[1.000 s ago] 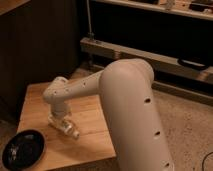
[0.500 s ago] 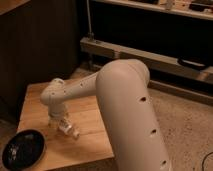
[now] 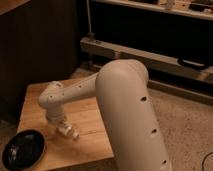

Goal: Place the bottle in the ceramic bowl

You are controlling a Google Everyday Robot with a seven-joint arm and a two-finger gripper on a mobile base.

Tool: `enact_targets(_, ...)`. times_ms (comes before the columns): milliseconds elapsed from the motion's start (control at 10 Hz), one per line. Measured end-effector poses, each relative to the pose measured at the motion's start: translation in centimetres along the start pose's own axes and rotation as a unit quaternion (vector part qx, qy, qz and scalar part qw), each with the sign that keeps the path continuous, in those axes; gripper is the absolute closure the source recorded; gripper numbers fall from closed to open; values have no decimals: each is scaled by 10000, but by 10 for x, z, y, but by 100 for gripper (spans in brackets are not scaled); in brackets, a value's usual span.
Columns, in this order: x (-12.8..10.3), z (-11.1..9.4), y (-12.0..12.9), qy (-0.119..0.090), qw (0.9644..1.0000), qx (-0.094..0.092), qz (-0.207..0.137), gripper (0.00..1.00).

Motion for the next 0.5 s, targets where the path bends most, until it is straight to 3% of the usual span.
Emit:
enact_targets(300, 2, 8, -4, -8, 9999, -153, 68, 36)
enact_targets(500, 3, 18, -5, 93, 9996, -231, 143, 50)
